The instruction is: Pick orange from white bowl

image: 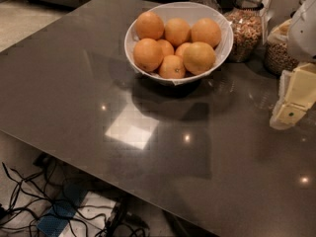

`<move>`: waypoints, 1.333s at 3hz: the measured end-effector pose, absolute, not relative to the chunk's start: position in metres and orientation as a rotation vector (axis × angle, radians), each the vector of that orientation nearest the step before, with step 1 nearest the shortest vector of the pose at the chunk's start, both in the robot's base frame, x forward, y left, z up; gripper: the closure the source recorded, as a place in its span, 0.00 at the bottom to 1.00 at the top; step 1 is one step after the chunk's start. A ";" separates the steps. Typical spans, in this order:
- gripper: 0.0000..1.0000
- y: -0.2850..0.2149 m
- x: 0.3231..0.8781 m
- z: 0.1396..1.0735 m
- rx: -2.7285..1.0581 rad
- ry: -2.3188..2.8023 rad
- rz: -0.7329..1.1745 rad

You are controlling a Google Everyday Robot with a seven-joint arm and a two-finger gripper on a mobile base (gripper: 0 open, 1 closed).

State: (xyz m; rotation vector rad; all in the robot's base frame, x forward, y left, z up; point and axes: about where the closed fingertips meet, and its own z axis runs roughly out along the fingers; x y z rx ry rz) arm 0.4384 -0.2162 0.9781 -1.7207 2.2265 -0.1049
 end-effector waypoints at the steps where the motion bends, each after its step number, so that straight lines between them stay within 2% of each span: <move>1: 0.00 -0.216 0.438 0.978 -1.721 2.226 -0.105; 3: 0.00 -0.184 0.502 0.963 -1.589 2.145 0.066; 4: 0.00 -0.184 0.502 0.963 -1.589 2.145 0.066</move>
Offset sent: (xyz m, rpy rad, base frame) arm 0.0667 0.0344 -0.0295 0.2286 0.0071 -0.0525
